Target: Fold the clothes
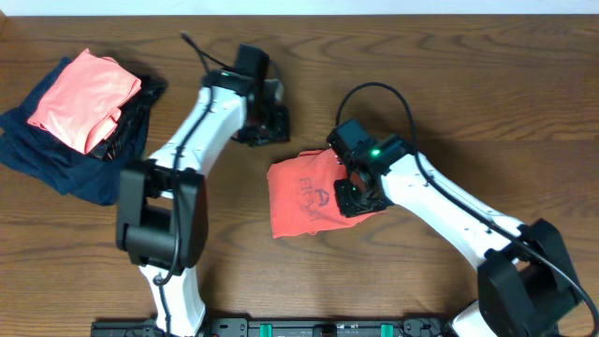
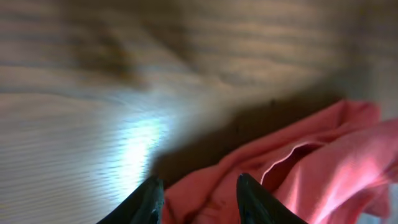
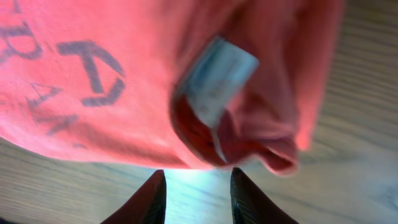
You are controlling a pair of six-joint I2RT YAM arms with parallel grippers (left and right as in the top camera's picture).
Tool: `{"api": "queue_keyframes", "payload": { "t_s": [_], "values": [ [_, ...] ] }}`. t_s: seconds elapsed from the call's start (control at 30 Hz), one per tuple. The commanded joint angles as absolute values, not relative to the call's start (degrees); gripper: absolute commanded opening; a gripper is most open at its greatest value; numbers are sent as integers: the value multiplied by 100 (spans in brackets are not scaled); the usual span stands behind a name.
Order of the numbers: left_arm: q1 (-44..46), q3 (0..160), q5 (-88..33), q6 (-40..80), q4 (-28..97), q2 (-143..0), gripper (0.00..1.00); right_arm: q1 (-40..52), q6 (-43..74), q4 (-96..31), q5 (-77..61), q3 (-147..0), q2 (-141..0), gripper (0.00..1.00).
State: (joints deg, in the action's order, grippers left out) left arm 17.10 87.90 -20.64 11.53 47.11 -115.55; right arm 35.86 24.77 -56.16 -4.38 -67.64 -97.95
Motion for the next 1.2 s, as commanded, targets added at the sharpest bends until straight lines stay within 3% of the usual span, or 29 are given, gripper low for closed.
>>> {"api": "queue_keyframes", "payload": {
  "t_s": [0.0,0.33,0.37,0.43,0.53,0.6,0.73,0.83,0.87,0.97,1.03,1.1,1.17],
  "values": [
    [1848,8565,-1629,993,4847,-11848,40,3627,2351,-5443,-513,-6576,-10025,32],
    [1824,8372,-1551,1103,5555,-12055,19,2886,2390,-4206,987,-6139,-10228,29],
    [1824,8359,-1553,1170,5688,-12055,13,2755,2379,-3938,1138,-6139,-10228,32],
    [1824,8337,-1555,1378,6012,-12055,6,2515,2121,-3315,1173,-6139,-10228,25],
    [1824,8337,-1608,1949,6534,-12038,6,2272,1535,-2484,735,-6147,-10228,22],
    [1822,8337,-1623,1966,6600,-11948,6,2193,1319,-2309,351,-6200,-10226,31],
    [1712,8447,-1577,1988,6479,-11625,8,2180,1256,-2700,176,-6296,-10149,36],
    [1531,8611,-1608,1942,6014,-11299,17,2163,1337,-3236,464,-6300,-9911,43],
    [1483,8639,-1787,1704,5741,-11185,37,2145,1415,-3463,617,-6300,-9769,46],
    [1413,8646,-3006,493,4925,-10949,67,2086,1455,-3966,867,-6300,-9310,51],
    [1415,8648,-3621,-56,4593,-10947,73,2038,1452,-4200,893,-6300,-8989,59],
    [1441,8648,-3732,-202,4386,-11032,78,1981,1450,-4447,878,-6300,-8619,78],
    [1483,8648,-3787,-266,4274,-11163,80,1964,1448,-4672,880,-6300,-8281,84]
  ]
}}
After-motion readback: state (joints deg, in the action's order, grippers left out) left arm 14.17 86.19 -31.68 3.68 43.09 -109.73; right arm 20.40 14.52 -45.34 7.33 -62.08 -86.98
